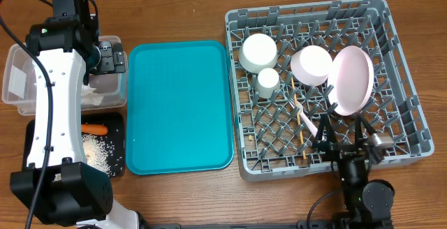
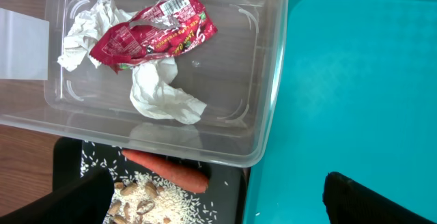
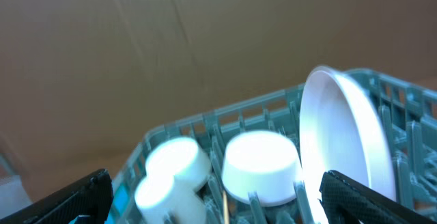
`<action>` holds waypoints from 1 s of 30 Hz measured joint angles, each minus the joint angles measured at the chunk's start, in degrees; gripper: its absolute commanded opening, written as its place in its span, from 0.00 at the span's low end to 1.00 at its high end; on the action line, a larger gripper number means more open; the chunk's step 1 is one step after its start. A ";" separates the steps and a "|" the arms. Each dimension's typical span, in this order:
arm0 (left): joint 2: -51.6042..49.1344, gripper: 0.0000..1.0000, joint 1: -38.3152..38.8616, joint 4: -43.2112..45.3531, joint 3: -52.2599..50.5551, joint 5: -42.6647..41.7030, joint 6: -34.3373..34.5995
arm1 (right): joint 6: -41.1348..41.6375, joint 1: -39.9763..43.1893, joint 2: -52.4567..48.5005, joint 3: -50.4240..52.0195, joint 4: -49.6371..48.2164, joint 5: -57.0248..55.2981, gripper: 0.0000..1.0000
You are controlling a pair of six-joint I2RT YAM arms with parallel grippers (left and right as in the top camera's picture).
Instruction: Sort waste into correct bins and load items into the dishwasher
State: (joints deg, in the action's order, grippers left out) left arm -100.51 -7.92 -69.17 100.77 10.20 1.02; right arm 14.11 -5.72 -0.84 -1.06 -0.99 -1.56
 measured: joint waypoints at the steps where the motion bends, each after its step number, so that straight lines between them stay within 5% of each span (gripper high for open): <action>1: 0.00 1.00 0.00 -0.02 0.00 0.00 0.00 | -1.18 0.00 0.00 0.00 1.44 0.31 1.00; 14: 0.00 1.00 0.00 -0.02 0.00 0.00 -0.02 | -16.61 0.02 0.02 0.00 6.12 2.43 1.00; 30: 0.00 1.00 0.00 -0.02 0.00 0.00 -0.02 | -19.30 0.02 0.02 0.00 6.12 2.64 1.00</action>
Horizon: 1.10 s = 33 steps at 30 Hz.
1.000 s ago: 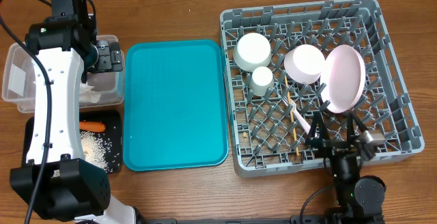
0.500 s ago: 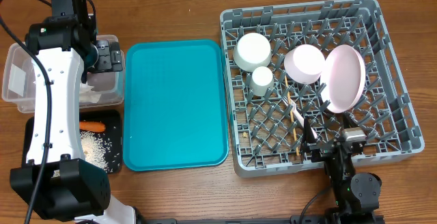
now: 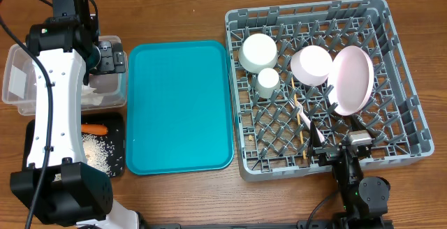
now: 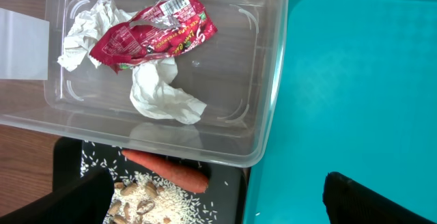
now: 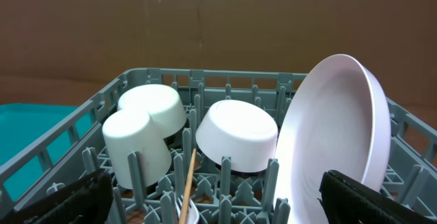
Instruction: Sort waste into correct bins and load items into the dishwasher
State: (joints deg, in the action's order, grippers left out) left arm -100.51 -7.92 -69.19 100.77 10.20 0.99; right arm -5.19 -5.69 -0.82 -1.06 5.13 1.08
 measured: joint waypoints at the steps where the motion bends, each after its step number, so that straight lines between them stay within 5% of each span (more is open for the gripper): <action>1: 0.00 1.00 0.00 0.00 0.00 0.00 0.00 | 0.00 0.00 0.00 0.00 0.02 0.00 1.00; 24: 0.57 1.00 0.00 0.00 0.00 -0.04 0.00 | 0.00 0.02 0.00 0.00 0.02 0.00 1.00; 33: 19.26 1.00 1.25 0.07 0.04 -0.07 0.02 | 0.00 0.02 0.02 0.00 0.00 0.00 1.00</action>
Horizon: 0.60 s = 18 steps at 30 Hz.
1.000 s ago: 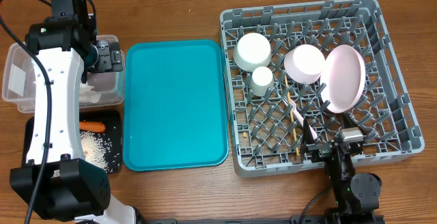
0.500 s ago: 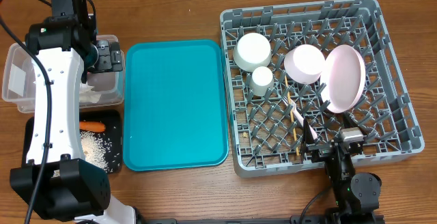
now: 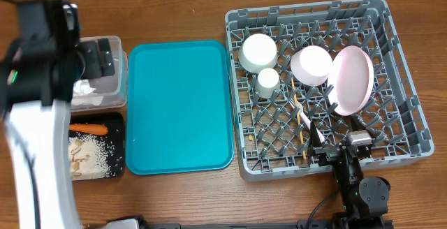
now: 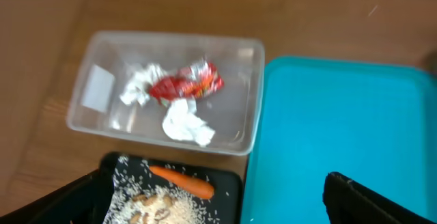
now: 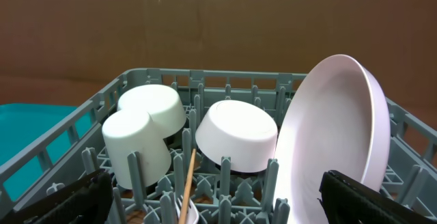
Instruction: Sort waste into correct bins and load items into the dishwasher
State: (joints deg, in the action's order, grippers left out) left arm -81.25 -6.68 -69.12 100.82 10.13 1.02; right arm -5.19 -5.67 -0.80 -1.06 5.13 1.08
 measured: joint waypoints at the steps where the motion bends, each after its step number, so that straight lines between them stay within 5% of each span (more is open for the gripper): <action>1: 2.64 1.00 0.39 -0.02 0.04 0.00 -0.02 | -0.02 0.00 0.00 0.00 0.02 -0.02 1.00; 9: 21.81 1.00 1.07 -0.02 -0.94 0.00 -0.02 | -0.02 0.00 0.00 0.00 0.02 0.00 1.00; 18: 39.50 1.00 1.07 -2.10 -21.14 0.04 -0.02 | -0.04 0.02 0.00 0.00 0.02 0.02 1.00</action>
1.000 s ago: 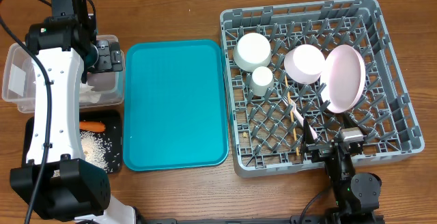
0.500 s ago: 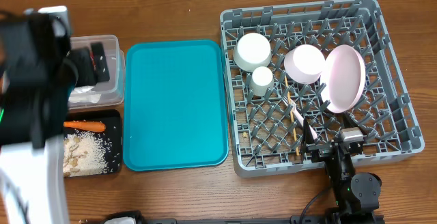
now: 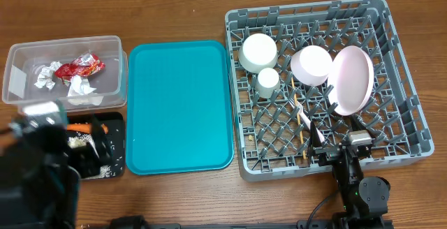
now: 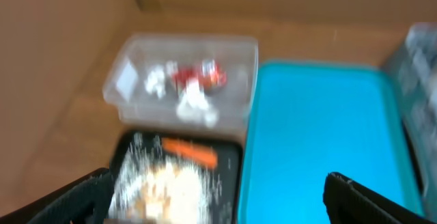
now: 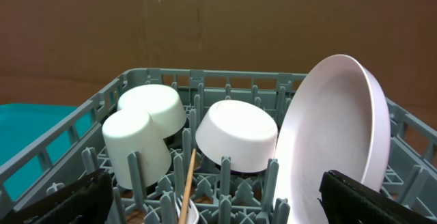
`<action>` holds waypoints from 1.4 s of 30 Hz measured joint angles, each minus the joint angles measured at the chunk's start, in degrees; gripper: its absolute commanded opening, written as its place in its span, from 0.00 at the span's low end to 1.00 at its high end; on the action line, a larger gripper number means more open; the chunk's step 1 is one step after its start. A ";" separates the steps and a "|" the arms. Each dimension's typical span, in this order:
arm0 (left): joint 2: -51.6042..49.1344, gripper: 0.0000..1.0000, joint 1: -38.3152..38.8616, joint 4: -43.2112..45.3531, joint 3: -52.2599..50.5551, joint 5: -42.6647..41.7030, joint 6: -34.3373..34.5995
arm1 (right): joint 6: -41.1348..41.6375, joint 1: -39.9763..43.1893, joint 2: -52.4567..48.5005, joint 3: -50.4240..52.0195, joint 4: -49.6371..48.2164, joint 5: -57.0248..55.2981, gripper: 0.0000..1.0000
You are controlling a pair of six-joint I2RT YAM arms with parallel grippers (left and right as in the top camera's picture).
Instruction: Sort waste into correct bins and load items into the dishwasher
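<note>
A clear bin (image 3: pixel 63 72) at the far left holds a red wrapper (image 3: pixel 79 67) and white tissues. In front of it, a black tray (image 3: pixel 112 163) carries a carrot (image 4: pixel 191 152) and rice. The grey dish rack (image 3: pixel 401 128) holds two white cups (image 5: pixel 153 108), a bowl (image 5: pixel 239 132), a pink plate (image 5: pixel 334 156), chopsticks (image 5: pixel 186 186) and a fork. My left gripper (image 4: pixel 217 200) is open and empty, blurred, over the black tray at the front left. My right gripper (image 5: pixel 218 200) is open and empty at the rack's front edge.
A bare teal tray (image 3: pixel 178 107) lies between the bins and the rack. The left arm (image 3: pixel 38 180) is a dark blur at the table's front left corner. The right arm's base (image 3: pixel 367 190) sits in front of the rack.
My left arm has moved from beside the clear bin at the far left to the front left corner. Its camera now sees both bins from farther back. The right arm has not moved.
My left gripper hung open close over the clear bin while the right wrist view was tilted and blurred. Then the right gripper rested at the rack's front edge. The left camera then stood higher above the bins, and that arm is now at the front left.
</note>
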State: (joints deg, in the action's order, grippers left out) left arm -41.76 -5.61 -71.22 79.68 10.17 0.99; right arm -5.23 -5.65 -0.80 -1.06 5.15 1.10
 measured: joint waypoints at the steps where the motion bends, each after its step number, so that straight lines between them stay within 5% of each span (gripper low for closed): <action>1: 1.68 1.00 0.00 -0.81 -2.91 0.00 0.00 | 0.00 0.00 0.00 0.00 0.00 -0.02 1.00; 7: 11.41 1.00 0.00 5.40 -18.38 -1.38 0.04 | -0.11 0.00 0.02 0.00 -0.02 0.00 1.00; 19: 27.04 1.00 0.00 46.71 -55.08 -18.86 0.20 | -0.13 -0.02 0.00 0.00 0.00 0.00 1.00; 27: 34.82 1.00 0.00 65.20 -70.03 -23.10 4.04 | -0.13 0.00 0.02 0.00 0.00 0.00 1.00; 33: 39.10 1.00 0.00 71.34 -76.24 -22.32 5.73 | -0.15 0.00 0.00 0.00 0.00 -0.02 1.00; 42: 40.81 1.00 0.00 68.91 -78.82 -14.62 7.67 | -0.13 0.00 0.00 0.00 0.00 0.00 1.00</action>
State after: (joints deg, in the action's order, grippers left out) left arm -0.95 -5.61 -2.31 0.86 -4.45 8.67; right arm -5.37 -5.65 -0.80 -1.06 5.15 1.10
